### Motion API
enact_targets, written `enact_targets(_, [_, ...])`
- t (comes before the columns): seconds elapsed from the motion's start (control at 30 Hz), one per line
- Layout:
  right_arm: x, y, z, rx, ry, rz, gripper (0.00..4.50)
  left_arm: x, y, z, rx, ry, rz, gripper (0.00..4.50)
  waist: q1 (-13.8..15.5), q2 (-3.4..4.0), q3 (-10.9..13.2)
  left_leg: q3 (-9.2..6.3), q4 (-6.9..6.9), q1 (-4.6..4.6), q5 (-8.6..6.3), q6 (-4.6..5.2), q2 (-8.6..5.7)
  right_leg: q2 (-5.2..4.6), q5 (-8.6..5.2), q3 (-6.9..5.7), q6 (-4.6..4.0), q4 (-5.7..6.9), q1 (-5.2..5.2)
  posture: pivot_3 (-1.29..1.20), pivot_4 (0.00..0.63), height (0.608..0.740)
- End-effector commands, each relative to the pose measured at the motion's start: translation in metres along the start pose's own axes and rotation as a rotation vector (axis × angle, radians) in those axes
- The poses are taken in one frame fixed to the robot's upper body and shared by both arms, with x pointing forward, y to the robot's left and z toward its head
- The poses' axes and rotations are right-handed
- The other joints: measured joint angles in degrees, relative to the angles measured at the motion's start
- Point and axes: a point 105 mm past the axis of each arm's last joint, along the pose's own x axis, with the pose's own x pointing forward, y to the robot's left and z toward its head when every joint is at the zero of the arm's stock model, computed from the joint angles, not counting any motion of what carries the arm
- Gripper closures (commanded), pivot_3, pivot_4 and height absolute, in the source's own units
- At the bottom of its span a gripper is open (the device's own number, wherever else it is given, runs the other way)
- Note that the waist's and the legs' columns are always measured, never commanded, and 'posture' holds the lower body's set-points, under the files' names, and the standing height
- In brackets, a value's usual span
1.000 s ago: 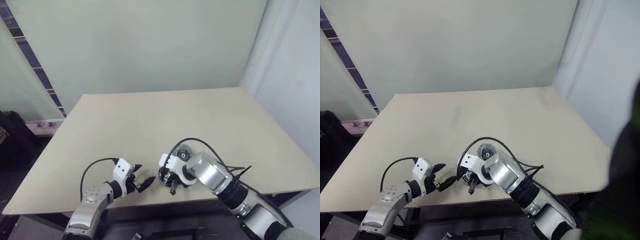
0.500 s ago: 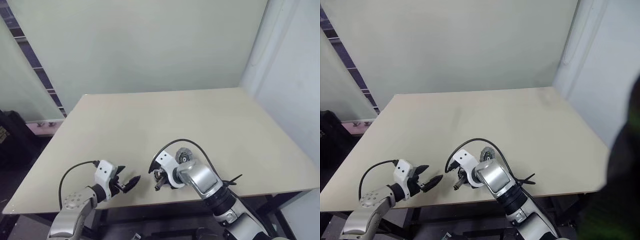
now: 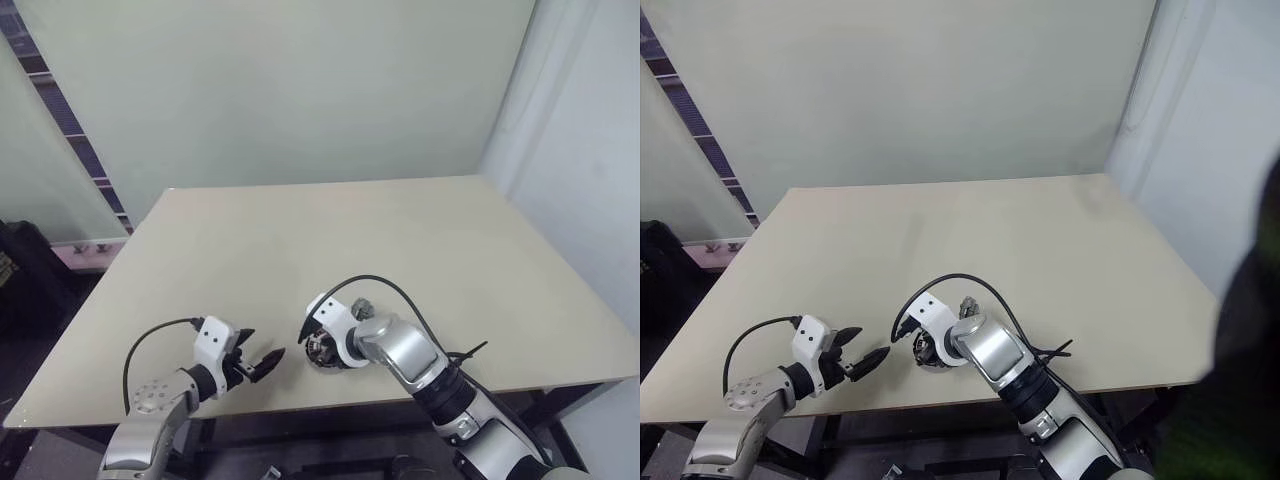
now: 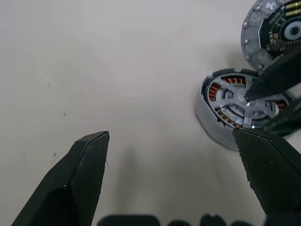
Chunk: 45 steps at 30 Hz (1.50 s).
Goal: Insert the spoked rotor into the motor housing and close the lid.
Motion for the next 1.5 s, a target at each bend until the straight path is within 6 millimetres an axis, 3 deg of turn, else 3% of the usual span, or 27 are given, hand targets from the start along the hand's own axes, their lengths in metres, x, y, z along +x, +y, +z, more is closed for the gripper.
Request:
enact_targets(0.03, [-0.009, 0.003, 0.023, -0.068, -0.09, -0.007, 1.09, 0.003, -0.001, 0.012, 0.034, -0.03, -0.018, 0.0, 0.0, 0.0, 0.0, 0.0, -0.01, 0.0, 0.0, 0.0, 0.0, 0.0, 0.0, 0.0, 0.0, 0.0, 0.0, 0.0, 0.0, 0.74])
enact_targets(0.13, [-0.015, 0.0, 0.029, -0.093, -0.119, -0.028, 0.05, 0.004, -0.001, 0.013, 0.037, -0.029, -0.026, 0.0, 0.0, 0.0, 0.0, 0.01, -0.02, 0.0, -0.01, -0.01, 0.0, 0.0, 0.0, 0.01, -0.01, -0.02, 0.0, 0.0, 0.0, 0.74])
enact_targets(0.3, [-0.029, -0.018, 0.053, -0.23, -0.234, -0.15, 0.02, 0.005, 0.0, 0.014, 0.039, -0.026, -0.035, 0.0, 0.0, 0.0, 0.0, 0.01, -0.02, 0.0, -0.01, -0.02, 0.0, 0.0, 0.0, 0.0, -0.01, -0.02, 0.0, 0.0, 0.0, 0.74])
enact_targets(0.4, [-0.052, -0.046, 0.076, -0.308, -0.31, -0.272, 0.02, 0.007, -0.003, 0.015, 0.033, -0.026, -0.052, 0.0, 0.0, 0.02, 0.0, 0.01, -0.02, 0.0, -0.01, -0.02, 0.02, 0.0, 0.0, -0.02, -0.01, -0.02, -0.01, 0.0, 0.0, 0.74])
enact_targets(0.53, [-0.079, -0.083, 0.085, -0.388, -0.311, -0.419, 0.02, 0.01, -0.006, 0.017, 0.037, -0.027, -0.066, 0.0, 0.0, 0.0, 0.0, 0.01, -0.01, -0.01, -0.01, -0.02, -0.02, -0.02, 0.0, -0.02, -0.01, -0.06, 0.03, 0.0, 0.0, 0.74])
enact_targets(0.7, [-0.104, -0.118, 0.076, -0.473, -0.235, -0.544, 0.02, 0.012, -0.007, 0.019, 0.047, -0.028, -0.08, 0.0, 0.0, -0.01, 0.0, 0.05, -0.07, -0.04, -0.02, -0.01, -0.02, -0.04, -0.01, 0.0, -0.15, -0.1, 0.01, 0.0, 0.0, 0.74])
enact_targets(0.9, [-0.117, -0.141, 0.043, -0.578, -0.033, -0.57, 0.02, 0.013, -0.007, 0.02, 0.06, -0.024, -0.088, 0.0, 0.0, 0.0, 0.0, 0.09, -0.17, -0.03, -0.02, -0.01, -0.01, -0.03, -0.03, 0.01, -0.24, -0.12, -0.02, 0.0, 0.0, 0.74])
enact_targets(1.0, [-0.115, -0.139, 0.027, -0.59, 0.049, -0.526, 0.02, 0.014, -0.006, 0.021, 0.069, -0.017, -0.091, 0.0, 0.0, 0.0, 0.0, 0.1, -0.16, -0.03, -0.01, 0.0, 0.0, -0.03, -0.03, 0.0, -0.24, -0.12, 0.0, 0.0, 0.0, 0.74])
enact_targets(1.17, [-0.103, -0.119, 0.007, -0.555, 0.114, -0.396, 0.02, 0.015, -0.003, 0.023, 0.076, -0.017, -0.091, 0.0, 0.0, -0.01, 0.0, 0.09, -0.14, -0.03, -0.01, 0.0, 0.0, -0.03, -0.03, -0.01, -0.24, -0.11, 0.01, 0.0, 0.0, 0.74])
enact_targets(1.5, [-0.07, -0.064, 0.011, -0.364, -0.005, -0.16, 0.02, 0.013, 0.0, 0.025, 0.086, -0.014, -0.086, 0.0, 0.0, -0.01, 0.0, 0.04, -0.11, -0.02, -0.01, -0.01, 0.02, -0.02, -0.03, -0.03, -0.23, -0.08, 0.0, 0.0, 0.0, 0.74])
